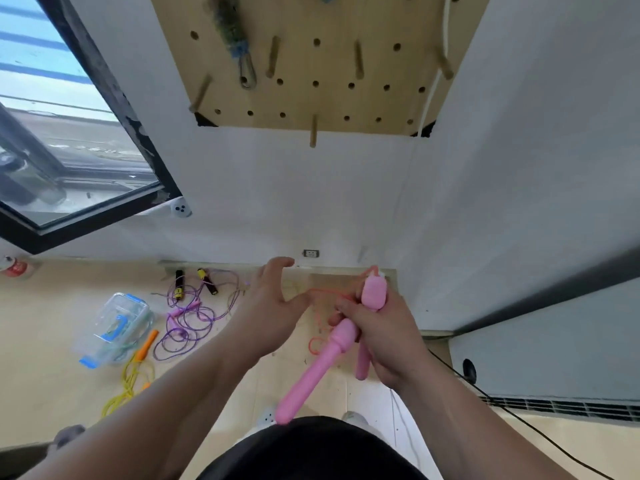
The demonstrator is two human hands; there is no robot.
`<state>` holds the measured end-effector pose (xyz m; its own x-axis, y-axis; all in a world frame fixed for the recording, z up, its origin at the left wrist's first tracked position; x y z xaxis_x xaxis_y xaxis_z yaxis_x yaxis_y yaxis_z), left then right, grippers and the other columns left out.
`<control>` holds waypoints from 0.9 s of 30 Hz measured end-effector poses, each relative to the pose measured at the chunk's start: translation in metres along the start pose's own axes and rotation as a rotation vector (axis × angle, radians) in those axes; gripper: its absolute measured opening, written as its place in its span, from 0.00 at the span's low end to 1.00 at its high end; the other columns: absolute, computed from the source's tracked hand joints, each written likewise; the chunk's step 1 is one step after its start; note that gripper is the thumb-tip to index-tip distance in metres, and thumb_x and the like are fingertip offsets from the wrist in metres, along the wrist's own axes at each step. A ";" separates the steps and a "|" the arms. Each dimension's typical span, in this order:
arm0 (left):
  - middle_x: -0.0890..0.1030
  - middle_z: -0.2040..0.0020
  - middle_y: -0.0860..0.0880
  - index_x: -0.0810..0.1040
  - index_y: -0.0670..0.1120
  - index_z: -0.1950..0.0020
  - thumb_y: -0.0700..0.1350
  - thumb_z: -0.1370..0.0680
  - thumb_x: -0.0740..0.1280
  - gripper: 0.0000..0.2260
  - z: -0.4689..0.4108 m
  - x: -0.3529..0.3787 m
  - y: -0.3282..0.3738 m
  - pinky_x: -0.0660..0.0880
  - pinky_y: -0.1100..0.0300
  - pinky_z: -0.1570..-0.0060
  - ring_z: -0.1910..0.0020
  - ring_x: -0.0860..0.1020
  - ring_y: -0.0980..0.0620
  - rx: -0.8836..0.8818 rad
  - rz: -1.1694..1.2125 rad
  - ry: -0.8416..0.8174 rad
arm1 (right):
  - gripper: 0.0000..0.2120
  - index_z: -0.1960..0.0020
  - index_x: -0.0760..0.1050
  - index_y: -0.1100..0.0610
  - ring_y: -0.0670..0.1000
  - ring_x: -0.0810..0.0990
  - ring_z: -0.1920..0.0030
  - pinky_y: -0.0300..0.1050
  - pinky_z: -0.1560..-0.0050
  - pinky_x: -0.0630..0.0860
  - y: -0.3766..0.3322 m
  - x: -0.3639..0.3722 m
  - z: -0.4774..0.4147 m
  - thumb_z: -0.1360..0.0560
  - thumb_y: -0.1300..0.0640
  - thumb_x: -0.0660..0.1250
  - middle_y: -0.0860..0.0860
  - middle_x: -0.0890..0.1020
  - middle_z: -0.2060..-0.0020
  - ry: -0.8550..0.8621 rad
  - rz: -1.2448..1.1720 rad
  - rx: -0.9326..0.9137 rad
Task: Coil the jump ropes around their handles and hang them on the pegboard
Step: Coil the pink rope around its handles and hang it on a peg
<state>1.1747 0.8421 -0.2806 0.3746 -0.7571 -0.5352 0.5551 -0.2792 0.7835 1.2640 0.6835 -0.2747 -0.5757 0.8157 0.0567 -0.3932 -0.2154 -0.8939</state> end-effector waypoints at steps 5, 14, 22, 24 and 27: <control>0.84 0.51 0.51 0.78 0.55 0.44 0.62 0.28 0.70 0.17 0.026 -0.020 -0.026 0.80 0.54 0.49 0.52 0.84 0.53 -0.072 0.202 -0.470 | 0.06 0.53 0.73 0.63 0.68 0.74 0.68 0.76 0.63 0.74 0.002 0.048 -0.008 0.22 0.61 0.69 0.57 0.83 0.69 0.225 0.004 0.003; 0.70 0.70 0.59 0.74 0.46 0.53 0.52 0.23 0.71 0.11 0.014 -0.070 -0.068 0.71 0.54 0.68 0.70 0.69 0.55 -0.020 0.292 -0.352 | 0.20 0.52 0.78 0.55 0.50 0.81 0.53 0.43 0.54 0.74 -0.003 0.111 -0.002 0.24 0.38 0.66 0.51 0.82 0.55 0.327 -0.047 0.065; 0.82 0.60 0.47 0.76 0.51 0.50 0.45 0.32 0.75 0.14 0.006 -0.092 -0.056 0.78 0.49 0.62 0.63 0.80 0.48 0.102 0.231 -0.484 | 0.19 0.46 0.75 0.59 0.44 0.81 0.64 0.34 0.62 0.73 -0.007 0.153 0.009 0.18 0.43 0.58 0.51 0.80 0.65 0.072 0.044 -0.047; 0.80 0.62 0.49 0.74 0.52 0.52 0.40 0.32 0.71 0.13 0.004 -0.100 -0.059 0.76 0.54 0.67 0.67 0.78 0.51 0.150 0.122 -0.470 | 0.19 0.45 0.74 0.62 0.47 0.75 0.67 0.40 0.64 0.71 -0.007 0.152 0.008 0.19 0.46 0.61 0.52 0.77 0.65 0.021 0.053 -0.085; 0.74 0.64 0.52 0.68 0.49 0.56 0.40 0.30 0.68 0.10 -0.003 -0.106 -0.069 0.65 0.66 0.72 0.71 0.70 0.56 0.204 -0.156 -0.387 | 0.06 0.46 0.79 0.54 0.49 0.78 0.64 0.44 0.62 0.73 -0.004 0.151 0.009 0.17 0.56 0.63 0.51 0.82 0.62 -0.040 0.124 -0.112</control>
<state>1.0984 0.9434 -0.2785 -0.0275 -0.8508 -0.5248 0.4110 -0.4882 0.7699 1.1723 0.8028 -0.2589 -0.6442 0.7637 -0.0414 -0.2364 -0.2503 -0.9388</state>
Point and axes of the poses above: each hand's wrist, its own z-axis away from the middle knuckle, its own x-axis out of the palm, y = z × x, the point moved 2 cm from there along -z, towards the middle knuckle
